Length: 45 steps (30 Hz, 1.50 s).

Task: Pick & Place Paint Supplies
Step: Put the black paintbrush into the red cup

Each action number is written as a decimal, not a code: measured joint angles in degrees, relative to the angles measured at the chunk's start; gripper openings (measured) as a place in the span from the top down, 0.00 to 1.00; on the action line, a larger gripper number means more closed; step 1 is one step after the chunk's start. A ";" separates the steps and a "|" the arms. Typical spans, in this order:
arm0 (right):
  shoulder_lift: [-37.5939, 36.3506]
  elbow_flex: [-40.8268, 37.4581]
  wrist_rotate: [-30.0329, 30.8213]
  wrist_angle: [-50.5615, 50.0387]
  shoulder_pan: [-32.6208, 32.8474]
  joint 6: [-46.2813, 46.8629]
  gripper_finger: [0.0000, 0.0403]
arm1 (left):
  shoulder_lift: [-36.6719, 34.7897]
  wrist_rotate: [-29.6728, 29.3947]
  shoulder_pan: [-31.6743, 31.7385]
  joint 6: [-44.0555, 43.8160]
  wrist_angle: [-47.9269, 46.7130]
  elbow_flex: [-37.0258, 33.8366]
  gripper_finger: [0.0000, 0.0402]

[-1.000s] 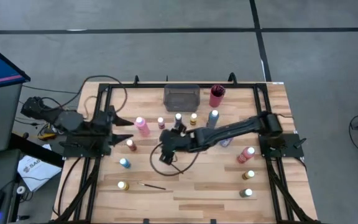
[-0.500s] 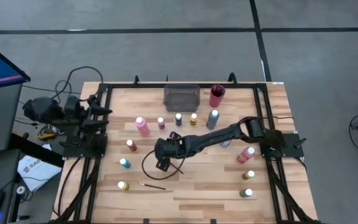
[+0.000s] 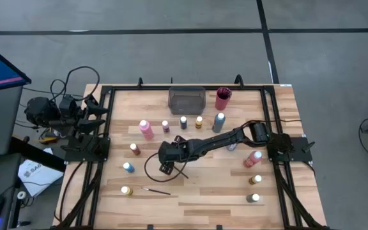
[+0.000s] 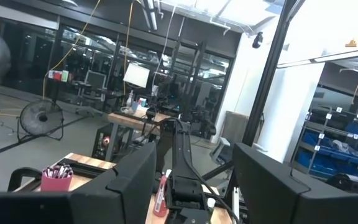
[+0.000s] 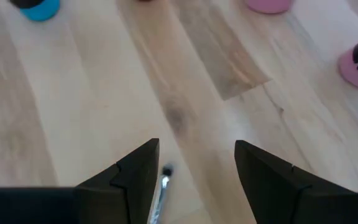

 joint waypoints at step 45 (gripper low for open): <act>-8.84 -0.66 -6.37 -9.69 -4.05 7.50 0.99 | 0.02 -0.21 -0.02 0.07 -1.26 0.00 0.50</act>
